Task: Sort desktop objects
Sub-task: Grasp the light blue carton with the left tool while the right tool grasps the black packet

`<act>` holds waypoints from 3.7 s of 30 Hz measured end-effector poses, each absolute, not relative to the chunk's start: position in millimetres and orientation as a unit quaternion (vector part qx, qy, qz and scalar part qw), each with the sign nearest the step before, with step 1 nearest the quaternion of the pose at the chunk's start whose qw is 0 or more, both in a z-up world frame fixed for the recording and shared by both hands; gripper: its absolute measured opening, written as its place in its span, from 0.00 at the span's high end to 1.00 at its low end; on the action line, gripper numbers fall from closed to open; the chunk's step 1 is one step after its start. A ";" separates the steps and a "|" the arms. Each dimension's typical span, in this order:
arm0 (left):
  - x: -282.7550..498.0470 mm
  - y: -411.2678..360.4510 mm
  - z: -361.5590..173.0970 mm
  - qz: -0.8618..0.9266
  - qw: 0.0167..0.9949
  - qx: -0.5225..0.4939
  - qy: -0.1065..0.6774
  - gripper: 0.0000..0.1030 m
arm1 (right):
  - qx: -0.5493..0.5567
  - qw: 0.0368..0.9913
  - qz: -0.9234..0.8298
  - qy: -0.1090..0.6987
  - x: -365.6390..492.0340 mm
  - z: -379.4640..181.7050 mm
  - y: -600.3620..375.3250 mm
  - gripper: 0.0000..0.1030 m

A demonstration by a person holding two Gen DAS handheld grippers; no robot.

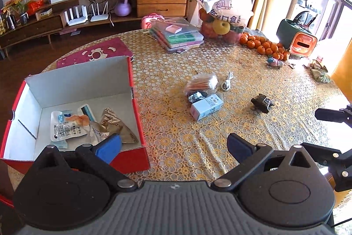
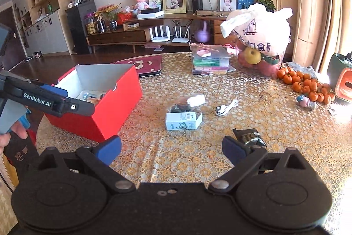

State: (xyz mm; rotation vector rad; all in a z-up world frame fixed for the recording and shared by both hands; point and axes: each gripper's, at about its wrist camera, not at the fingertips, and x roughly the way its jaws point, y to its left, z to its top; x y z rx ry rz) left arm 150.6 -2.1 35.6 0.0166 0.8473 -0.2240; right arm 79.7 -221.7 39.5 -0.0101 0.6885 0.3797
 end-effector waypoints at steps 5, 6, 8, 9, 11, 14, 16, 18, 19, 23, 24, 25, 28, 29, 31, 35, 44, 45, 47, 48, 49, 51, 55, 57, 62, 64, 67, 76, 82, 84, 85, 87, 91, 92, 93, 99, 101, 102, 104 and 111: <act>146.9 -22.3 31.7 -0.130 0.904 0.007 0.407 0.00 | 0.002 0.928 0.163 0.336 78.2 32.9 -240.1 0.04; 147.0 -25.9 30.4 -0.133 0.904 0.007 0.407 0.00 | 0.004 0.928 0.159 0.337 78.6 31.7 -243.2 0.04; 146.8 -33.0 27.2 -0.135 0.903 0.008 0.407 0.00 | 0.005 0.929 0.154 0.338 78.8 28.6 -248.6 0.04; 147.0 -35.3 25.9 -0.135 0.903 0.007 0.408 0.00 | 0.006 0.929 0.152 0.339 78.9 27.3 -250.6 0.04; 148.6 -39.1 23.0 -0.136 0.902 0.004 0.411 0.00 | 0.004 0.929 0.149 0.339 78.6 24.4 -254.1 0.04; 151.6 -46.9 17.6 -0.140 0.900 0.008 0.412 0.00 | 0.006 0.928 0.145 0.343 80.5 20.4 -258.8 0.04; 153.6 -53.4 12.9 -0.145 0.899 0.010 0.414 0.00 | 0.008 0.928 0.143 0.344 82.6 17.2 -262.2 0.04; 156.1 -59.2 8.0 -0.150 0.898 0.008 0.414 0.00 | 0.007 0.928 0.142 0.346 85.1 14.1 -265.0 0.04; 157.4 -61.8 5.8 -0.150 0.899 0.007 0.412 0.00 | 0.007 0.927 0.140 0.347 86.9 12.2 -266.6 0.04; 164.9 -70.0 -3.5 -0.146 0.903 0.005 0.405 0.00 | 0.005 0.927 0.134 0.351 94.8 5.9 -273.1 0.04; 167.8 -71.5 -6.0 -0.145 0.903 0.003 0.404 0.00 | 0.006 0.927 0.133 0.352 97.2 4.2 -275.2 0.04; 170.7 -72.7 -8.9 -0.143 0.903 0.000 0.404 0.00 | 0.009 0.926 0.131 0.354 100.2 2.0 -278.0 0.04; 178.9 -75.8 -17.1 -0.141 0.905 -0.011 0.400 0.00 | 0.015 0.925 0.128 0.359 108.8 -4.8 -284.9 0.04; 181.9 -76.9 -20.0 -0.138 0.907 -0.015 0.398 0.00 | 0.015 0.924 0.128 0.361 111.6 -7.3 -286.3 0.04; 187.4 -77.0 -24.9 -0.137 0.908 -0.026 0.394 0.00 | 0.009 0.922 0.131 0.364 117.5 -13.1 -288.1 0.05; 201.6 -81.6 -35.6 -0.131 0.906 -0.039 0.400 0.00 | 0.000 0.920 0.129 0.371 130.6 -23.6 -291.6 0.05; 230.7 -97.7 -59.8 -0.123 0.903 -0.049 0.409 0.00 | 0.000 0.917 0.131 0.376 164.0 -40.2 -300.7 0.11; 233.4 -99.1 -61.9 -0.121 0.903 -0.049 0.409 0.00 | 0.001 0.917 0.133 0.376 167.0 -41.9 -301.6 0.11; 238.8 -101.8 -65.8 -0.117 0.903 -0.050 0.410 0.00 | 0.002 0.916 0.132 0.379 174.0 -46.2 -303.3 0.11; 241.9 -103.1 -67.9 -0.114 0.903 -0.050 0.410 0.00 | 0.003 0.915 0.133 0.380 177.5 -48.2 -304.1 0.11; 245.3 -104.4 -70.3 -0.110 0.904 -0.049 0.411 0.00 | 0.004 0.915 0.132 0.382 181.2 -50.5 -304.8 0.11; 251.4 -106.2 -74.6 -0.104 0.903 -0.051 0.414 0.00 | 0.006 0.913 0.132 0.385 187.8 -54.8 -305.5 0.12; 262.3 -109.1 -83.3 -0.089 0.904 -0.057 0.414 0.00 | 0.010 0.911 0.132 0.391 200.0 -64.0 -306.7 0.14; 266.7 -110.3 -87.6 -0.078 0.905 -0.061 0.413 0.00 | 0.011 0.910 0.132 0.394 205.4 -68.3 -306.4 0.15; 273.1 -115.3 -96.0 -0.062 0.909 -0.067 0.407 0.01 | 0.011 0.907 0.133 0.399 216.8 -77.3 -305.2 0.15; 275.6 -117.3 -99.0 -0.058 0.910 -0.064 0.404 0.01 | 0.013 0.906 0.132 0.401 220.7 -80.7 -306.1 0.15; 279.2 -117.7 -103.9 -0.046 0.912 -0.062 0.404 0.01 | 0.017 0.905 0.131 0.404 226.0 -84.5 -306.7 0.16; 284.7 -117.9 -115.4 -0.022 0.914 -0.062 0.399 0.01 | 0.009 0.905 0.123 0.408 238.5 -93.8 -303.7 0.20; 287.5 -118.6 -119.0 -0.016 0.916 -0.060 0.397 0.03 | 0.005 0.904 0.114 0.411 242.9 -98.5 -304.1 0.24; 287.3 -118.5 -119.7 -0.013 0.917 -0.059 0.394 0.04 | 0.003 0.905 0.111 0.411 243.3 -99.0 -303.9 0.26; 287.2 -118.6 -119.9 -0.011 0.918 -0.058 0.393 0.06 | 0.001 0.905 0.109 0.411 243.5 -98.9 -303.4 0.29; 286.8 -119.1 -119.7 -0.007 0.918 -0.055 0.392 0.08 | -0.005 0.905 0.105 0.413 243.6 -99.3 -302.7 0.32; 284.4 -119.3 -118.9 -0.004 0.920 -0.053 0.388 0.16 | -0.007 0.905 0.098 0.414 243.1 -99.8 -302.4 0.38; 283.7 -120.0 -118.4 -0.006 0.921 -0.051 0.387 0.21 | -0.006 0.905 0.098 0.414 242.9 -99.4 -302.4 0.38; 283.0 -120.7 -117.8 -0.008 0.921 -0.051 0.386 0.24 | -0.006 0.905 0.097 0.414 242.7 -99.0 -302.3 0.39; 281.0 -118.9 -116.7 -0.010 0.920 -0.054 0.388 0.26 | -0.007 0.907 0.094 0.410 240.1 -95.8 -302.2 0.44; 279.7 -117.5 -116.3 -0.011 0.919 -0.056 0.389 0.26 | -0.009 0.908 0.094 0.409 238.4 -94.0 -301.4 0.46; 278.8 -116.5 -116.1 -0.012 0.919 -0.057 0.390 0.26 | -0.009 0.908 0.095 0.409 237.8 -93.2 -301.3 0.46; 276.4 -114.0 -115.0 -0.014 0.918 -0.060 0.391 0.27 | -0.010 0.908 0.094 0.408 235.1 -91.7 -300.4 0.49; 266.1 -106.3 -106.3 -0.020 0.919 -0.064 0.389 0.27 | -0.012 0.908 0.096 0.409 227.1 -87.1 -297.0 0.52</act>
